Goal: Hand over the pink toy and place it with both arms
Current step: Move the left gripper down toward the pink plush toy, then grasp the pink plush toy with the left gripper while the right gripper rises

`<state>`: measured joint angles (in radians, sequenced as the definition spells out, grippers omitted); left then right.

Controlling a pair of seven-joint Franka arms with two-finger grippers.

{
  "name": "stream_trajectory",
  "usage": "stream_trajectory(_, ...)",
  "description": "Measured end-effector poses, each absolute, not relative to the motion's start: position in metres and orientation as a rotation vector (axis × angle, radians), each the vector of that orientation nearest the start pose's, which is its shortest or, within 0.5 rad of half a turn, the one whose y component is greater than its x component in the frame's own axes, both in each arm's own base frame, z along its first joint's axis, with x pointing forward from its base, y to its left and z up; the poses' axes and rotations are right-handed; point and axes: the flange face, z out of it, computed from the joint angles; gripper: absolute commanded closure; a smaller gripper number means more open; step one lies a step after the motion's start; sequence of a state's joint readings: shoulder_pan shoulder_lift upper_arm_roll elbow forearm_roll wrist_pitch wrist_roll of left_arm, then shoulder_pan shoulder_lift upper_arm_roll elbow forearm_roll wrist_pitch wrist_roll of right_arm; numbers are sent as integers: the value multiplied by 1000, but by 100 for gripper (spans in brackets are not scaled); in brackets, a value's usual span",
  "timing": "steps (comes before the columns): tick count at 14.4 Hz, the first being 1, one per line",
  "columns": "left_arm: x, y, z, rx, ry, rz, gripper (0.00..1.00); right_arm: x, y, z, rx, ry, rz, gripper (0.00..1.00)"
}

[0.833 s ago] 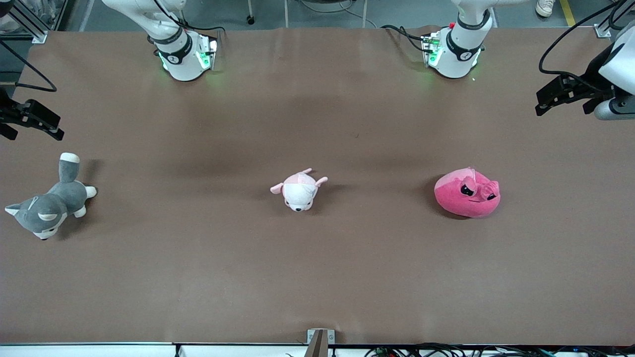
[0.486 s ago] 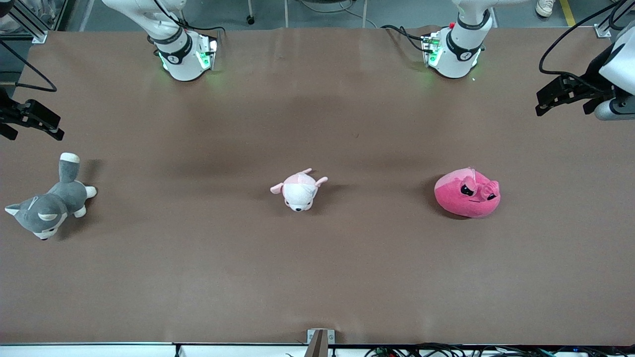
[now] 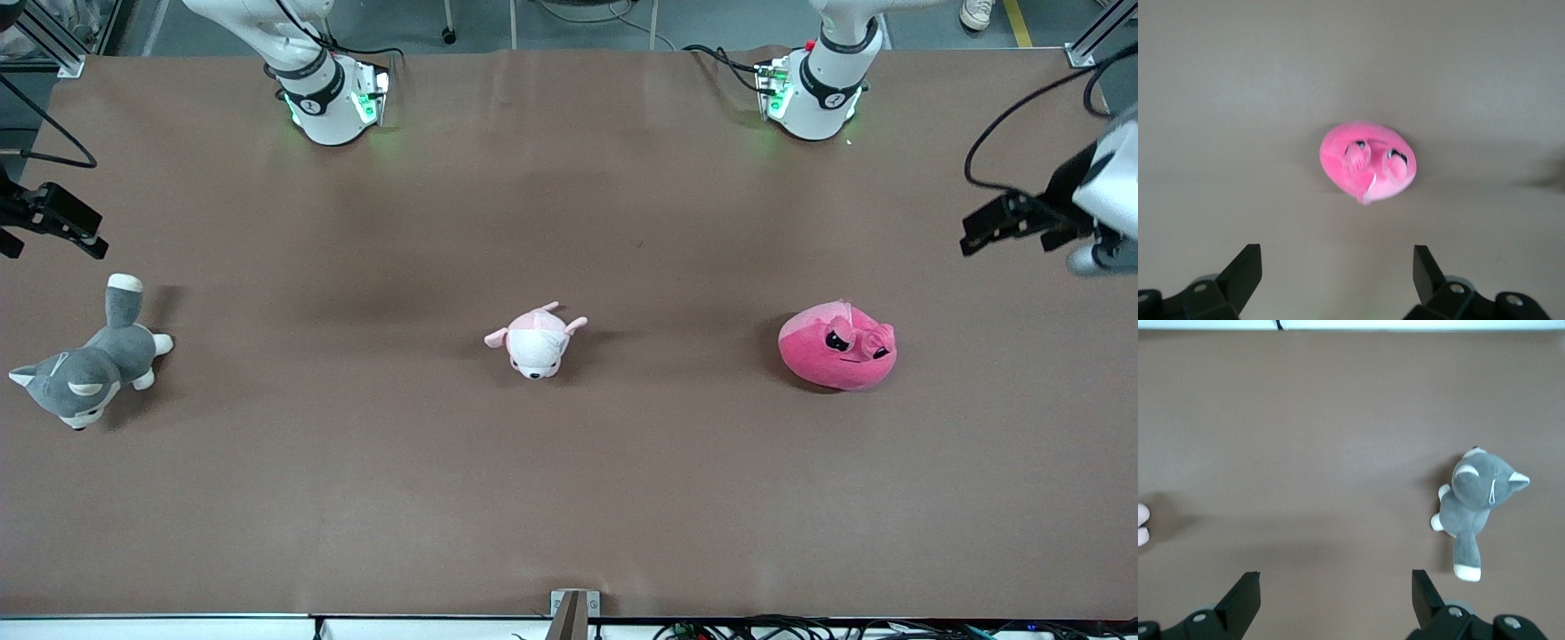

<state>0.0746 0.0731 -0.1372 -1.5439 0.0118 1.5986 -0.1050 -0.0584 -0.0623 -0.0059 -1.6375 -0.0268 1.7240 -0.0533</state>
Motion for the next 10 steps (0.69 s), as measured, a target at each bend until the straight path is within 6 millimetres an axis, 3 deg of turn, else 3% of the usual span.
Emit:
stream_trajectory(5, 614, -34, 511, -3153, -106, -21, 0, 550, -33, 643, -3165, 1, -256, 0)
stream_trajectory(10, 606, -39, 429, -3157, -103, -34, 3, 549, -28, 641, -3151, -7, -232, 0)
